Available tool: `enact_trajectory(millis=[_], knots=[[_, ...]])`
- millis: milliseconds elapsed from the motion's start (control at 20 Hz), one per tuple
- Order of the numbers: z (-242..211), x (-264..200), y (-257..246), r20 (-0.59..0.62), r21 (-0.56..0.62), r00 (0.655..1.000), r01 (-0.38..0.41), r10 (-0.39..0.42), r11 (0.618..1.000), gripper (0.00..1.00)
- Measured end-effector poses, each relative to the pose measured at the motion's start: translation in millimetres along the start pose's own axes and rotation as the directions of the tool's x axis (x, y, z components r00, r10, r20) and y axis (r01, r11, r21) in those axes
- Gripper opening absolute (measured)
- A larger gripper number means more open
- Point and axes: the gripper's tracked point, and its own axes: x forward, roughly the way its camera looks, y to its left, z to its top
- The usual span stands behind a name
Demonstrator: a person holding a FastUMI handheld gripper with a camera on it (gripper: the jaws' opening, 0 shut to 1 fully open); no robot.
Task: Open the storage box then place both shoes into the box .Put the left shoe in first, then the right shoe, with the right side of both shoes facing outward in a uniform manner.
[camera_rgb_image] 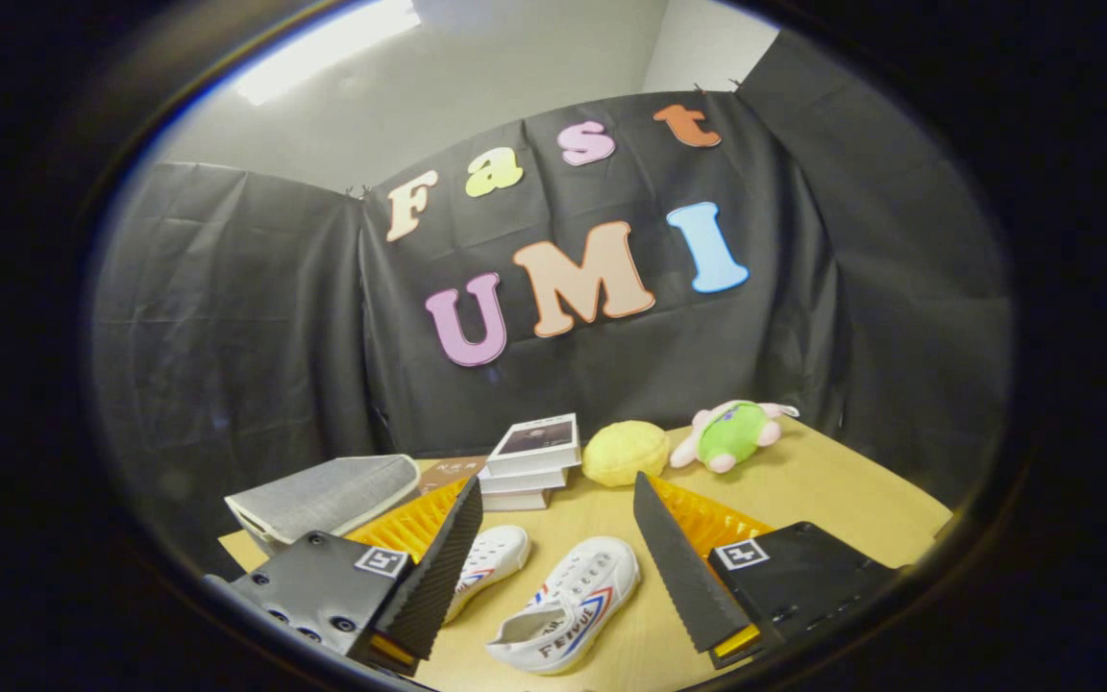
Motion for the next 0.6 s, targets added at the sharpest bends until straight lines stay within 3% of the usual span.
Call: enact_trajectory(millis=[150, 350, 500, 600], knots=[[6, 7, 18, -0.008, 0.044, 0.999, -0.038, 0.038, 0.998, 0.99], [3, 23, 51, -0.055, 0.188, 0.991, -0.111, 0.123, 0.976, 1.0], [-18, 42, 77, -0.12, 0.303, 0.976, -0.137, 0.181, 0.943, 1.0], [-42, 54, 100, -0.192, 0.397, 0.949, -0.158, 0.25, 0.904, 1.0]])
